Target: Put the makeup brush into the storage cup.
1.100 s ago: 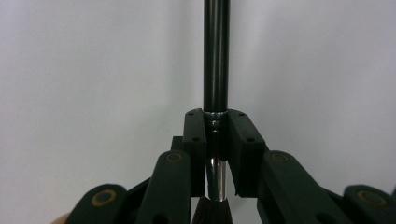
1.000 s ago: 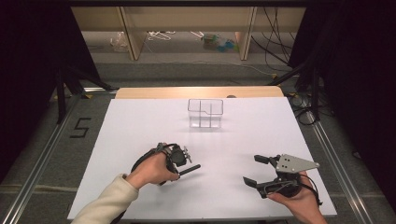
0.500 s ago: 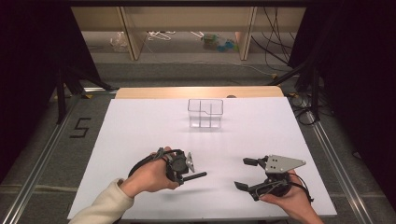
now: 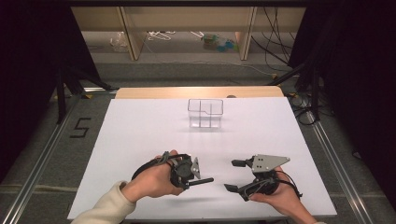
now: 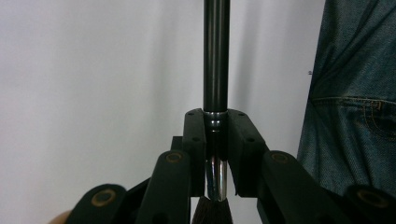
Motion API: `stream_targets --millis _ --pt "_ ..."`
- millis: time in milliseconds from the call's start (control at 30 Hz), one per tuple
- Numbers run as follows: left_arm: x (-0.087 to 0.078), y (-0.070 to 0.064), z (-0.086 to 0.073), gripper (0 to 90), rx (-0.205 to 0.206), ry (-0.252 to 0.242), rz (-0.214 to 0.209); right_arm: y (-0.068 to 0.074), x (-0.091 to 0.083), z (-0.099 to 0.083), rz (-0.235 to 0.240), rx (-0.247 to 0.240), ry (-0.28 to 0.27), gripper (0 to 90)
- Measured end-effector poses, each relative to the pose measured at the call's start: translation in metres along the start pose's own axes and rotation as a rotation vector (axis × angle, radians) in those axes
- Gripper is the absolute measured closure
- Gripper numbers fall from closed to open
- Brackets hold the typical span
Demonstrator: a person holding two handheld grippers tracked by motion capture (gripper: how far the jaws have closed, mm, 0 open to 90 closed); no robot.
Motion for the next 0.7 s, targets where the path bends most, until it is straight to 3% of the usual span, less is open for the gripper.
stream_targets --millis 333,433,533,700 --pt "-0.001 -0.006 0.006 77.9 0.026 -0.006 -0.001 0.001 0.019 0.004 0.057 -0.016 0.033 19.1" --pt "-0.002 -0.006 0.007 77.9 0.036 -0.008 0.004 0.002 0.024 0.005 0.06 -0.017 0.018 19.9" --pt "-0.002 -0.008 0.008 77.9 0.036 -0.011 0.001 0.003 0.025 0.006 0.073 -0.017 0.041 21.0" --pt "-0.003 -0.009 0.011 78.0 0.053 -0.02 0.007 0.003 0.026 0.008 0.089 -0.028 0.034 26.3"
Point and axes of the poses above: each handheld gripper's, and its own axes: x roughly forward along the jaws, z roughly out of its top, y roughly to its left, the point moved 4 cm from there along x, roughly forward along the jaws, and after that the axes turned 8 degrees about z, right-handed, at the moved point
